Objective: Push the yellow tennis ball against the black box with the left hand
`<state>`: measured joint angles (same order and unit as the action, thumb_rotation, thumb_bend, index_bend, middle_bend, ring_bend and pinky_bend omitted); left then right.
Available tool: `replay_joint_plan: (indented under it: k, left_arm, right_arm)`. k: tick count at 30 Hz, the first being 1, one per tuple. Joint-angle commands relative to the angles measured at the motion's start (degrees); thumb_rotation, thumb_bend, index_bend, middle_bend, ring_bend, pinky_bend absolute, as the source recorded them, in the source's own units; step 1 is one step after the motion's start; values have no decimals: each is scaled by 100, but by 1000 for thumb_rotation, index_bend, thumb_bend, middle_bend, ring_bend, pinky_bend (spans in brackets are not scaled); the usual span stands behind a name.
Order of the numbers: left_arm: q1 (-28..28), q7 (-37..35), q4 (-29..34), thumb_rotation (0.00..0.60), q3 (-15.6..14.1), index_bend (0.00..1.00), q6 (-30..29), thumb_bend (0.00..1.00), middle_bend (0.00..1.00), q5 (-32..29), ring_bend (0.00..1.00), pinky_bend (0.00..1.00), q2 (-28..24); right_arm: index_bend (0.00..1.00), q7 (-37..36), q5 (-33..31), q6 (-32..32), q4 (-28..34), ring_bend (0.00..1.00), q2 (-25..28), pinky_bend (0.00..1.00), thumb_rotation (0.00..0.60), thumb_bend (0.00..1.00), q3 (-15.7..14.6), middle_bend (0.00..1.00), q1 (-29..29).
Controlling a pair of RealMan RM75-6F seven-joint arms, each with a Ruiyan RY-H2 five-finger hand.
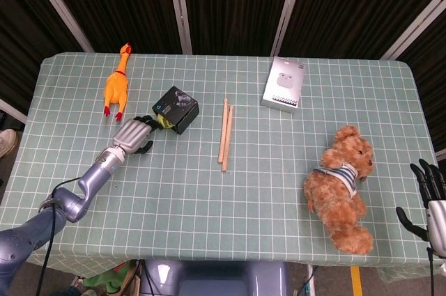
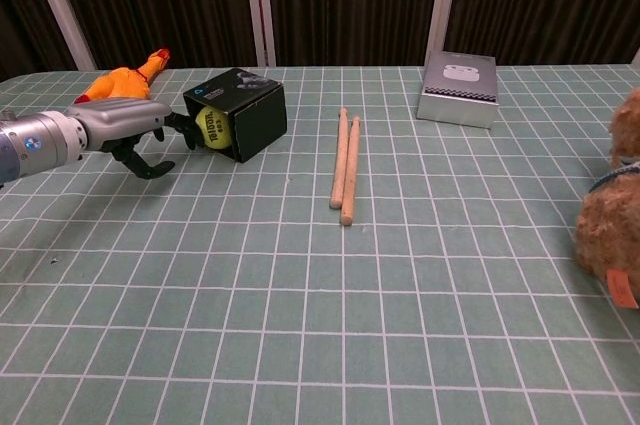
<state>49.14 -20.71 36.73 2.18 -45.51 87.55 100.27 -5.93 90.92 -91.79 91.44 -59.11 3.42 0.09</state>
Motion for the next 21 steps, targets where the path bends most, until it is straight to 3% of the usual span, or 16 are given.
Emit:
replay_joint_plan:
  k: [1,10,15,21]
  left_arm:
    - [15,-63,-76,600,-36,159,-35,484,189,37,98,223,47]
    - [-24,164,-270,600,-65,24,-93,485,57,19,0,66,144]
    - [-21,241,-261,600,-46,2,-70,476,27,-27,0,43,166]
    - [-158,233,-22,600,-77,0,-328,363,25,-9,0,44,-3]
  right_arm:
    - [0,-11,14,-3,0,0,5,0,600,346,-9,0,-1]
    - [0,4,40,75,26,0,11,0,600,348,-39,0,36]
    - [0,31,84,69,43,0,11,0,600,347,-60,0,40]
    - [0,31,78,62,17,0,-4,0,600,347,-54,0,45]
